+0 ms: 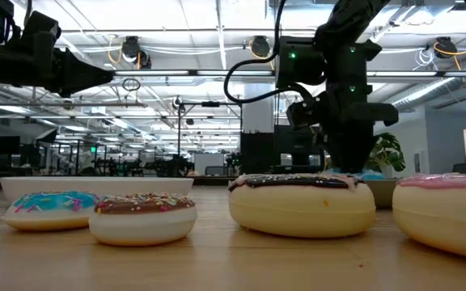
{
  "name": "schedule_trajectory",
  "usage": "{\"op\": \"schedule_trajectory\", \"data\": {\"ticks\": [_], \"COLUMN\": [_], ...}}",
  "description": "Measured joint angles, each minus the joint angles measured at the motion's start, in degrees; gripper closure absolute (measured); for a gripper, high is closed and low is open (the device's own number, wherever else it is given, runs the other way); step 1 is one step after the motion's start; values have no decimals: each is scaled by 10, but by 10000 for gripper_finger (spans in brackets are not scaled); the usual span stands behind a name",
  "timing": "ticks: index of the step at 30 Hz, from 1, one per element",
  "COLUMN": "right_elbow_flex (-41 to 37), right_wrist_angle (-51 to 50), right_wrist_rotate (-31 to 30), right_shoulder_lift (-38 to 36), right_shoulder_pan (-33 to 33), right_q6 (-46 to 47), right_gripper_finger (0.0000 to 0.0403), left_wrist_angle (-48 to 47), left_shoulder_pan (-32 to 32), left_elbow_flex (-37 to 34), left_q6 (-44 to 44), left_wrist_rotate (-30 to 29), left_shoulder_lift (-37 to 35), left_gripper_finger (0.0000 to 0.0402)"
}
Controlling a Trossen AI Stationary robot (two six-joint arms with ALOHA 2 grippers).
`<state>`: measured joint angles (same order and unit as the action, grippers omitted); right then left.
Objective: Pick & Place donuts
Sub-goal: Put the large blue donut on the gray plate
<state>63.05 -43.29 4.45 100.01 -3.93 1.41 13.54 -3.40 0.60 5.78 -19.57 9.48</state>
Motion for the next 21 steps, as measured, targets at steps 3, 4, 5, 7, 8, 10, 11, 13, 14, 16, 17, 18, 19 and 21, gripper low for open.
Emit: {"op": "schedule_trajectory", "data": {"ticks": [3,4,5,7,8,10,11,13,14,16,17,18,19,21], "right_elbow_flex": [0,0,0,0,0,0,0,0,0,0,0,0,0,0], "right_wrist_angle": [0,0,0,-2,-2,-1,-1,-1,0,2,2,3,4,7], "right_wrist_rotate": [-2,-3,-7,-17,-18,-18,-19,-29,-30,-29,-29,-29,-29,-28], "right_shoulder_lift": [0,0,0,-6,-11,-23,-31,-49,-59,-73,-79,-83,-86,-86], "right_shoulder_pan": [0,0,-1,-1,-2,-2,-2,-1,-1,0,1,2,3,3], "right_q6": [7,8,10,14,15,19,21,29,32,35,38,39,39,39], "right_gripper_finger": [307,299,291,277,271,260,255,248,245,240,238,237,236,237], "left_wrist_angle": [0,0,0,0,0,0,0,0,0,0,0,0,0,0], "left_shoulder_pan": [0,0,0,0,0,0,0,0,0,0,0,0,0,0], "left_elbow_flex": [0,0,0,0,0,0,0,0,0,0,0,0,0,0], "left_q6": [5,6,6,6,6,6,7,9,10,10,10,10,10,10], "left_wrist_rotate": [0,0,0,0,0,0,0,0,0,0,0,0,0,0], "left_shoulder_lift": [0,0,0,0,0,0,0,0,0,0,0,0,0,0], "left_gripper_finger": [360,360,360,360,360,360,360,360,360,360,360,360,360,360]}}
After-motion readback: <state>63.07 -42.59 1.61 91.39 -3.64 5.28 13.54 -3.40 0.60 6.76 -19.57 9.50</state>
